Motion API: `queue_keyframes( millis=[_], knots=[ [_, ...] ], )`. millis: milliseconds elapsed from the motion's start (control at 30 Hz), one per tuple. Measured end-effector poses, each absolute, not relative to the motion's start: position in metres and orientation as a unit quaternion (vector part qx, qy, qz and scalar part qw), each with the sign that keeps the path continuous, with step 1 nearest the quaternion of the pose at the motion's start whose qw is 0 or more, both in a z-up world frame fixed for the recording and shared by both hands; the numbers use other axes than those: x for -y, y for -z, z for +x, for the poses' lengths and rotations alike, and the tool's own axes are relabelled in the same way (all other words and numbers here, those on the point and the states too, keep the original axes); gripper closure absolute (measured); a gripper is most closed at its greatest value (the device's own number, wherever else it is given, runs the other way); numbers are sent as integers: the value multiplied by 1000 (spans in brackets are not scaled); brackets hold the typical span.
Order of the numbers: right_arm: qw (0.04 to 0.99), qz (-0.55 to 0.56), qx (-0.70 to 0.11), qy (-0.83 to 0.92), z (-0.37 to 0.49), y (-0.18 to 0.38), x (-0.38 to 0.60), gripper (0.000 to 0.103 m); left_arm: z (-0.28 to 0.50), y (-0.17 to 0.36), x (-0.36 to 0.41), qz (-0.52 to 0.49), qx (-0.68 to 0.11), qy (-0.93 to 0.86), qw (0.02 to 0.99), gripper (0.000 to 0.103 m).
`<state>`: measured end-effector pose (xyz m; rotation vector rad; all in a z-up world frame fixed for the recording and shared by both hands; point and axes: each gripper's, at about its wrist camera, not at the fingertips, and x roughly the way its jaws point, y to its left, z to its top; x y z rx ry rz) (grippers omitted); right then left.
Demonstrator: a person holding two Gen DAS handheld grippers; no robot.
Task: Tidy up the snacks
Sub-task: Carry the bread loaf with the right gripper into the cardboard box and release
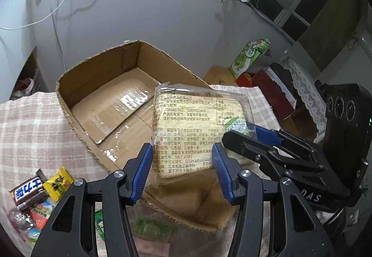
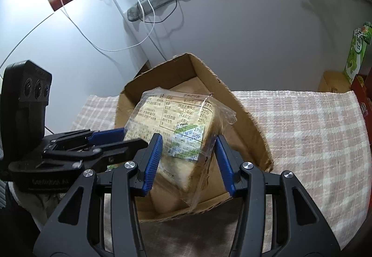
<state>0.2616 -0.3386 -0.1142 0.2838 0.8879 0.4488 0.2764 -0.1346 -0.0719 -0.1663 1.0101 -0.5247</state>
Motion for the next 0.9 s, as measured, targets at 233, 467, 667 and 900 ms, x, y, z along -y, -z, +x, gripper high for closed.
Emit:
queue_keyframes(
  millis=[233,467,667,900],
  knots=[
    [874,131,-425,-195,269,121,343,54,280,76,140,-69,-484,244,837,53],
    [885,114,-416,-174,264,113,344,54,273,65,138,-57,-470,239,848,53],
    [891,107,-405,-177,246,97,341,54,256,48,125,-50,-449,232,861,53],
    [910,71,-360,-192,204,72,324,54,216,27,87,-40,-411,210,886,51]
  ],
)
